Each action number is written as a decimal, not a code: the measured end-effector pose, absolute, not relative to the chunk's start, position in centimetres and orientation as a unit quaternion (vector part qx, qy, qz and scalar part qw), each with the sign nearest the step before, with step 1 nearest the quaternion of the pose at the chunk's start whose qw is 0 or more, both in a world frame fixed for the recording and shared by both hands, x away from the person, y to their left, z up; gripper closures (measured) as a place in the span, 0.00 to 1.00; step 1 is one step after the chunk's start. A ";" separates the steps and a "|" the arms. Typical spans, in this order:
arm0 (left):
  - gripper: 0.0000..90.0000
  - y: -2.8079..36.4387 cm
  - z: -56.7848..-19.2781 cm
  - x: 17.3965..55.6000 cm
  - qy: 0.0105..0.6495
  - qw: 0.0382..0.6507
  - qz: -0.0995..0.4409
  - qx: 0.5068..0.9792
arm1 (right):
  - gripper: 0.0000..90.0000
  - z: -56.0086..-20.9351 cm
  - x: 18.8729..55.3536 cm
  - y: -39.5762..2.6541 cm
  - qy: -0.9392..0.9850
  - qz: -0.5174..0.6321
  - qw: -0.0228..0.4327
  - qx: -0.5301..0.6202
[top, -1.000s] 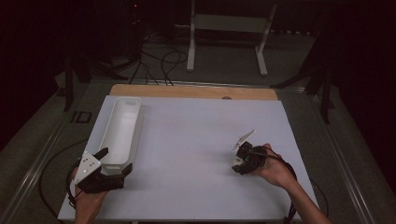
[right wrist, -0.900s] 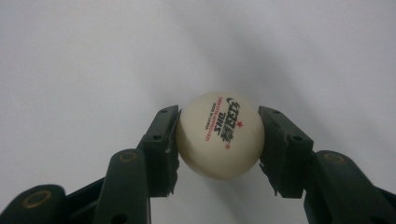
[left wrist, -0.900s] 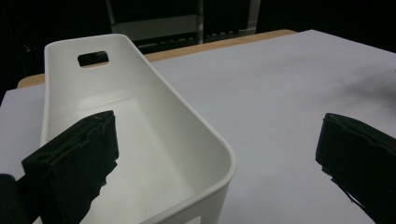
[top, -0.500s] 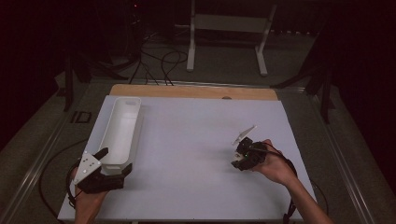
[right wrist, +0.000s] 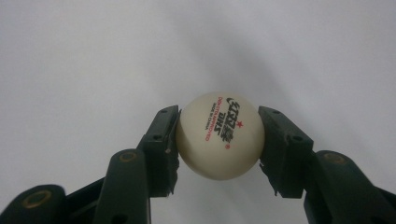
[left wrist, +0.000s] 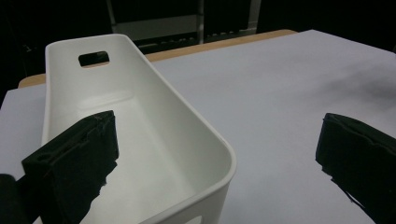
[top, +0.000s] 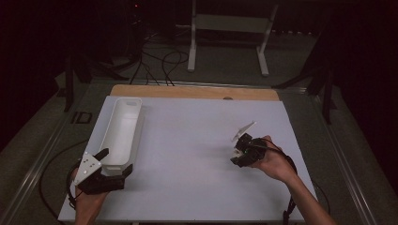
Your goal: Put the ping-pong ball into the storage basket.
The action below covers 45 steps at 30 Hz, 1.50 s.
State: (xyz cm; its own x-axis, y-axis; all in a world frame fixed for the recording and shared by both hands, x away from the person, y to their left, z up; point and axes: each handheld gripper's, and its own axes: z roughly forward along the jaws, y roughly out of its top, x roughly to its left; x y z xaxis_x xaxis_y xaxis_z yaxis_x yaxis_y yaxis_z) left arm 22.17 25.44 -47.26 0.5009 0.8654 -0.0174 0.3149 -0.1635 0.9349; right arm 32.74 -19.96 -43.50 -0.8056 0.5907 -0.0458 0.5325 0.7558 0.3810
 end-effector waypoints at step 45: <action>0.00 25.4 -47.2 22.2 0.415 0.496 0.277 0.710 | 0.56 -41.0 34.7 -18.7 0.928 0.191 0.098 0.303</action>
